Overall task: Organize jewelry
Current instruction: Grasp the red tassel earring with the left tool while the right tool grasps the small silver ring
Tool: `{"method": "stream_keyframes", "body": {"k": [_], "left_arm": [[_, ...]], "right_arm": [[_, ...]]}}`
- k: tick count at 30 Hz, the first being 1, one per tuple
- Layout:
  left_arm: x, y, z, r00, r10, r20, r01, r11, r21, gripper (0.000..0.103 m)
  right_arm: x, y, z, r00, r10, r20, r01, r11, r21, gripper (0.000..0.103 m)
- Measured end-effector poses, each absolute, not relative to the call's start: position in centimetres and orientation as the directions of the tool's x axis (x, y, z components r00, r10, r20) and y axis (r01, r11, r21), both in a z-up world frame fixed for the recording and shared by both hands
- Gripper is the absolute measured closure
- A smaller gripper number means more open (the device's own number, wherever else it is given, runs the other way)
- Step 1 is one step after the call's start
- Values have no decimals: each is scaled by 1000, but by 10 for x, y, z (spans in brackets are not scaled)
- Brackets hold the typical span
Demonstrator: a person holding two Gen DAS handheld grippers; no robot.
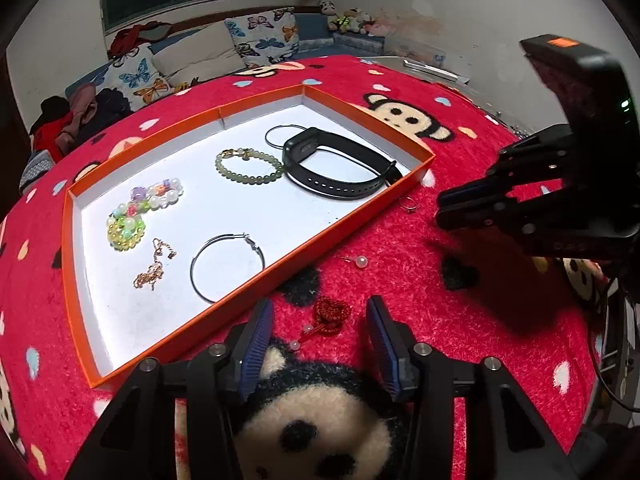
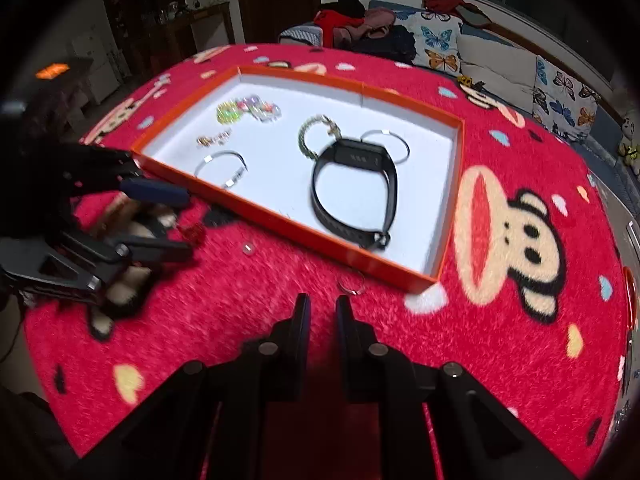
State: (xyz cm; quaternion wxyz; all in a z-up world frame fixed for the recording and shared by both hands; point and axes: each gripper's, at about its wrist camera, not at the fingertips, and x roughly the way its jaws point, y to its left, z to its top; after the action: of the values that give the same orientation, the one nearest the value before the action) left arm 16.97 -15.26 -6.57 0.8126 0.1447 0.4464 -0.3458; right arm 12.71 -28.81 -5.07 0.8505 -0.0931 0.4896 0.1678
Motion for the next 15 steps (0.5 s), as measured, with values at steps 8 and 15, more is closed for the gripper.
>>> {"method": "stream_keyframes", "body": {"k": [8, 15], "left_arm": [[175, -154, -71, 350, -435, -830, 696, 714, -80, 66], [177, -154, -72, 346, -439, -829, 695, 714, -88, 67]], "right_arm": [[135, -296, -64, 472, 178, -863, -338, 941, 9, 88], [142, -296, -67, 485, 192, -853, -301, 953, 43, 70]]}}
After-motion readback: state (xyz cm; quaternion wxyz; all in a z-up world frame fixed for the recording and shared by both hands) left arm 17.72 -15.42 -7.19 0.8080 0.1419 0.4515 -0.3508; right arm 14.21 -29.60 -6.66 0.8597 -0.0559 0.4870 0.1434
